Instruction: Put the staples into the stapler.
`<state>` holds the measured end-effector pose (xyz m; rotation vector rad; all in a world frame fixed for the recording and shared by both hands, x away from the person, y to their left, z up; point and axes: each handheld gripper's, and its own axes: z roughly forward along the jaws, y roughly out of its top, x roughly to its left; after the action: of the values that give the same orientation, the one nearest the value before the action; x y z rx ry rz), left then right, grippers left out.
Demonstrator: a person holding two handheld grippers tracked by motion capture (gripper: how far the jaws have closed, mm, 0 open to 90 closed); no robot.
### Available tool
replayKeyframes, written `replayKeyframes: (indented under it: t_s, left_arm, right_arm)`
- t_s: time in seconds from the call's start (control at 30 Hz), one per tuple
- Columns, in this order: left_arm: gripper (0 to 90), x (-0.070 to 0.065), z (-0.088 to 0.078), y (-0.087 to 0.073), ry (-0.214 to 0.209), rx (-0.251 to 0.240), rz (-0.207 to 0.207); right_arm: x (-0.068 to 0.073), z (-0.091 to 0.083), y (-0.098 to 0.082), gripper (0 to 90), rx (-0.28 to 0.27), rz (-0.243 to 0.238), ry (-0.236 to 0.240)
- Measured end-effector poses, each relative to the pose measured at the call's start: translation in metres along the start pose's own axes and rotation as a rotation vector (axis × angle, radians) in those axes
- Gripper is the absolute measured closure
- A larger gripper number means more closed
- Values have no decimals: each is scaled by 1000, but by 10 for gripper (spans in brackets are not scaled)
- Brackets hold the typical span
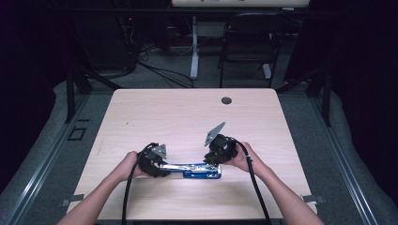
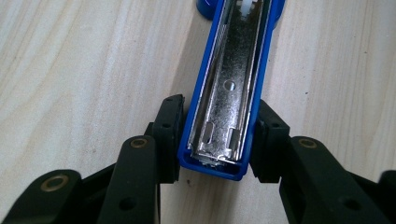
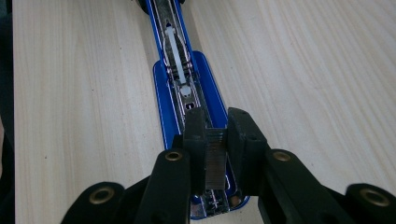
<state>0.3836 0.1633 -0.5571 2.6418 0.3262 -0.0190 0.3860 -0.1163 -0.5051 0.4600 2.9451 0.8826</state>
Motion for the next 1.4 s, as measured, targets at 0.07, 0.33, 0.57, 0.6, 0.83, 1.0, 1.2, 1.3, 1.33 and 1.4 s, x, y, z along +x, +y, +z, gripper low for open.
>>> replayKeyframes:
  t_s: [0.07, 0.33, 0.57, 0.6, 0.83, 1.0, 1.2, 1.3, 1.33, 1.4]
  left_arm:
    - [612, 0, 0, 0, 0, 0, 0]
    - [611, 0, 0, 0, -1, 1, 1]
    - [612, 0, 0, 0, -2, 0, 0]
    - [612, 0, 0, 0, -1, 0, 0]
    - [612, 0, 0, 0, -1, 0, 0]
    - [612, 0, 0, 0, -2, 0, 0]
    - [612, 0, 0, 0, -2, 0, 0]
    - [612, 0, 0, 0, -3, 0, -1]
    - [612, 0, 0, 0, -3, 0, -1]
    - [612, 0, 0, 0, -2, 0, 0]
  right_arm:
    - [0, 1, 0, 786, 7, -3, 2]
    - [-1, 4, -3, 785, 16, -19, 17]
    - [-3, 7, -5, 784, 22, -10, 23]
    - [-3, 7, -5, 784, 22, -10, 25]
    - [-4, 7, -7, 784, 17, -11, 39]
    - [-6, 6, -8, 784, 27, -23, 49]
    - [-7, 4, -11, 785, 21, -24, 60]
    - [-7, 3, -11, 787, 19, -29, 57]
    - [-6, 3, -10, 787, 24, -36, 54]
    - [-5, 3, -10, 788, 27, -55, 47]
